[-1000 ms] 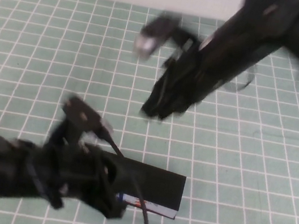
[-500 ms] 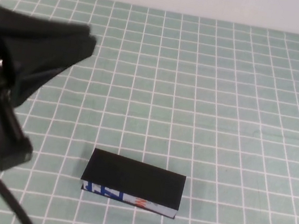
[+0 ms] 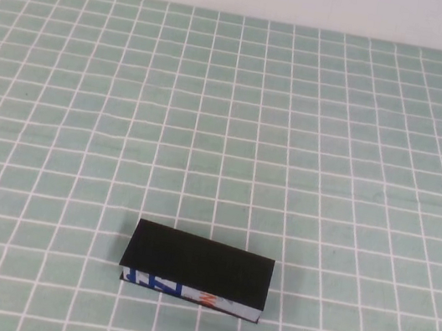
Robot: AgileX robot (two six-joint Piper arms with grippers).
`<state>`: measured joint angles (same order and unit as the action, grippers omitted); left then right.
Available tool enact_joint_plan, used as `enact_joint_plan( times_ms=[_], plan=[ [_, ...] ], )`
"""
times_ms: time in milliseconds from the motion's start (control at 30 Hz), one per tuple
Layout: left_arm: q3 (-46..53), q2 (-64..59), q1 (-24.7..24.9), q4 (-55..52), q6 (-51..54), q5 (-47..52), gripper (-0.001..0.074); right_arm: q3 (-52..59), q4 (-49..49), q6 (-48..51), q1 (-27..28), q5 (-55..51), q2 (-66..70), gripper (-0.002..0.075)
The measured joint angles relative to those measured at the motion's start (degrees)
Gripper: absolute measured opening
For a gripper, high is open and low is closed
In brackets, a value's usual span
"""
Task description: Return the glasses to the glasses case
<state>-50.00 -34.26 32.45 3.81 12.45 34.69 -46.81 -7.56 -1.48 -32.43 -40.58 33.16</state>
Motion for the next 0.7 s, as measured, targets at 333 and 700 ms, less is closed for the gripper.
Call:
enact_joint_plan(
  times_ms=[333, 700],
  plan=[
    [12.39, 15.57, -0.09, 0.61, -9.71, 3.54, -0.0002, 28.21, -1.25, -3.31, 0.00, 17.04, -13.93, -0.0013],
    [17.72, 20.74, -0.09, -0.04, -14.97, 9.18, -0.0002, 31.79, -1.25, -3.44, 0.00, 17.76, -15.66, -0.0013]
  ],
)
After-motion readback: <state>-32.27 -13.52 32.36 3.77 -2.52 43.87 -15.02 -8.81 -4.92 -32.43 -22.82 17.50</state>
